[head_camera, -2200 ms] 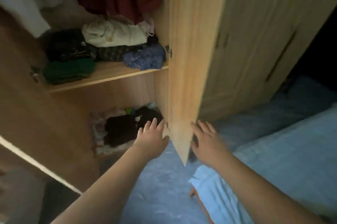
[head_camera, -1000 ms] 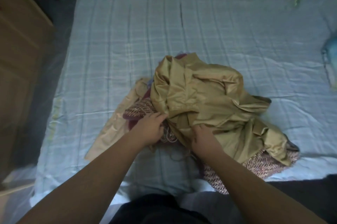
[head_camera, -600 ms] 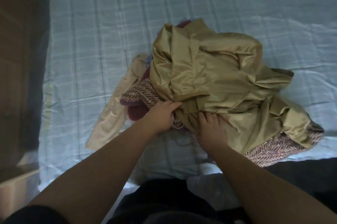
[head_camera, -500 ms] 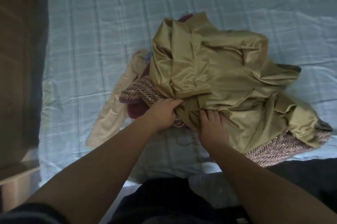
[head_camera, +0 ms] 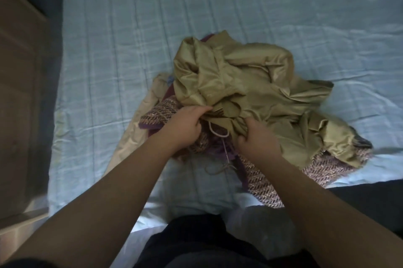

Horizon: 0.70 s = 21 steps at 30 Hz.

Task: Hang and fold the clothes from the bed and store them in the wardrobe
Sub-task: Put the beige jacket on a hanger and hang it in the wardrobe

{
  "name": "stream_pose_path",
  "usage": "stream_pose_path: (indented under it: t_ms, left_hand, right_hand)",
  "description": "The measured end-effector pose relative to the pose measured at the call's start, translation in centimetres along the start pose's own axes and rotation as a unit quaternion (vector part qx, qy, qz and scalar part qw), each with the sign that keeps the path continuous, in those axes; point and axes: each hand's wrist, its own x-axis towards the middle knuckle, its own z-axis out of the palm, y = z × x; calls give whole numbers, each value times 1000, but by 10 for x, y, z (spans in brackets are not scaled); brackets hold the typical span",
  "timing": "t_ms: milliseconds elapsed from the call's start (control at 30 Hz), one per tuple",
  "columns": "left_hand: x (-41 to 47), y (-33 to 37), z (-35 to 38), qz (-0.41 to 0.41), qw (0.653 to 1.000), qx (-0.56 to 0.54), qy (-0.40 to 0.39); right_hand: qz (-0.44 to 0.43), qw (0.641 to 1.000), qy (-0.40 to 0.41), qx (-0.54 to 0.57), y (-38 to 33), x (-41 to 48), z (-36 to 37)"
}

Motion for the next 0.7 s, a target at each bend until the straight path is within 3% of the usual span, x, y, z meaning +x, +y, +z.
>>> stream_pose_path:
  t_ms: [267, 600, 700]
  left_hand:
    - [-14, 80, -68, 37, 994, 49, 86]
    - [-27, 216, -180, 89, 964, 167, 189]
    - [-29, 252, -213, 93, 964, 130, 211]
  right_hand:
    - [-50, 992, 118, -2, -5, -25, -123]
    - [-140, 962, 228, 61, -39, -50, -320]
    - [-168, 954, 244, 39, -45, -54, -380]
